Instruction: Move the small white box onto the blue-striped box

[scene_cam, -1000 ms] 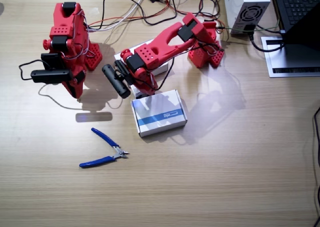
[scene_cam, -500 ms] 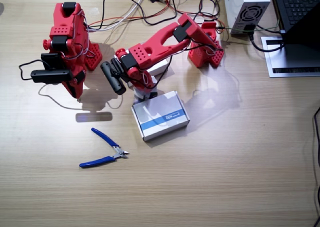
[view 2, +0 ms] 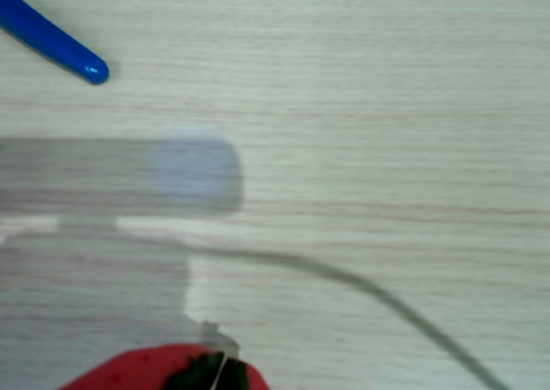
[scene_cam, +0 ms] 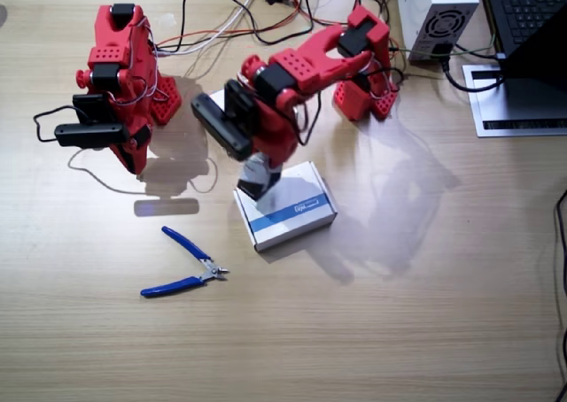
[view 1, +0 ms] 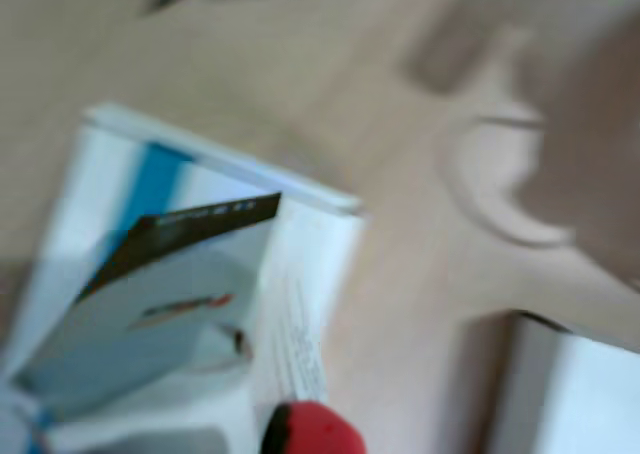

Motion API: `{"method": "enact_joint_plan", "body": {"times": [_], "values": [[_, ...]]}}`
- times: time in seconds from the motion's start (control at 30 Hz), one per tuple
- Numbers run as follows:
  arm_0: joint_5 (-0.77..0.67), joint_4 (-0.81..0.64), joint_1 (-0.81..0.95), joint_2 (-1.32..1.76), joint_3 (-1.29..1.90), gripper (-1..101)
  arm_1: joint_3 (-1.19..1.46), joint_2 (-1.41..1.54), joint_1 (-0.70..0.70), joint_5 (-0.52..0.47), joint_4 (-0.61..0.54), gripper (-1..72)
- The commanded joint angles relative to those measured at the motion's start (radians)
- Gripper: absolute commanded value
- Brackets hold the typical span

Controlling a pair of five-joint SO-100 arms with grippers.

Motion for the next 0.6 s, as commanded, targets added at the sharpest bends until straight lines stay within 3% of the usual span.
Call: {"method": "enact_joint_plan", "body": {"times": [0.0,0.27,0.4,0.57], "values": [[0.032,0.021,-0.084,-0.017,-0.109,13,-0.018,0.028,0.025,-0.018,0.031,0.1],[-0.008,0.021,-0.081,-0.095,-0.017,16,-0.018,0.028,0.025,-0.018,0.031,0.1],[-0.092,0.021,-0.074,-0.144,-0.072,34,-0.018,0.028,0.025,-0.018,0.031,0.1],[-0.149,0.021,-0.084,-0.115,-0.187,40,-0.018,0.028,0.025,-0.018,0.031,0.1]]}}
